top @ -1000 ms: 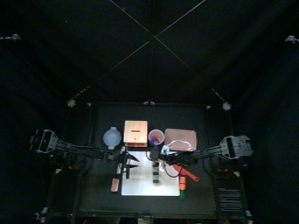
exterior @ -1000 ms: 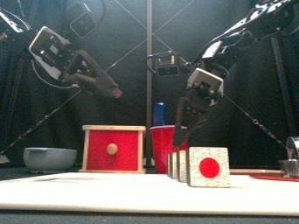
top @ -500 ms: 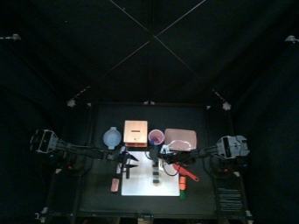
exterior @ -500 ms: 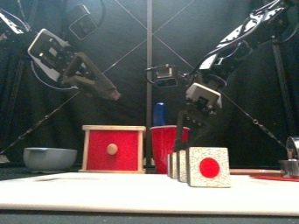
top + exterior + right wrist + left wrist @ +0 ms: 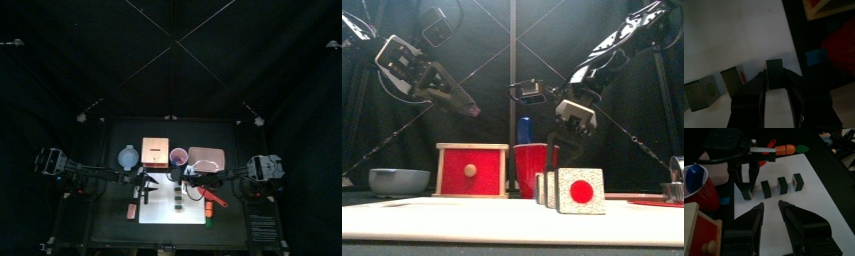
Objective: Place sushi on board then cut the sushi with the knife then place the pieces on the plate
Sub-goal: Place the 4 sushi pieces on the plate
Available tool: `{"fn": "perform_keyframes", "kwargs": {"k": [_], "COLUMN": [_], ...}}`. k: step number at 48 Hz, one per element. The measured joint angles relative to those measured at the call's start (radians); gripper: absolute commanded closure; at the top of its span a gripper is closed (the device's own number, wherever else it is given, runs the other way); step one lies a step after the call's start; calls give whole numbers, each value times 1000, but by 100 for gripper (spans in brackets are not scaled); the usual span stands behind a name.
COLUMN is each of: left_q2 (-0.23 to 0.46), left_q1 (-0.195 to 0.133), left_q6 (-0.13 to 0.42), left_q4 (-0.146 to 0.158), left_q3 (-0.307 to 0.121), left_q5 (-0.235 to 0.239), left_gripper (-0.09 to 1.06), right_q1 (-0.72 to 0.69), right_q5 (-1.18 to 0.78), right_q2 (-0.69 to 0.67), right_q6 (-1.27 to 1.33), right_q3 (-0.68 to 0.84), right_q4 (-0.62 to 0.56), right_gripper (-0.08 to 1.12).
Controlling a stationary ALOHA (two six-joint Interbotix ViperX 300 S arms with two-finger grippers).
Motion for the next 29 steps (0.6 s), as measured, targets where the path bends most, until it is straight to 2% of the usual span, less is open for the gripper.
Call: {"fn": "perform_keyframes", "kwargs": {"k": [15, 21, 29], "left_q2": [0, 0, 0], "left_q1": [3, 8, 9], "left_q6": [2, 0, 0], "left_q4": [0, 0, 2], "left_q3": [0, 2, 0], "left_q5": [0, 0, 0], "left_gripper": [25, 25, 25], "right_q1": [-54, -123, -230], "right_q5": [216, 224, 138], "right_q2": [-249, -282, -258], "right_q6": [3, 3, 5], "right_q3": [97, 133, 183], "right_q4": [54, 66, 69], "right_gripper": [43, 42, 42]}}
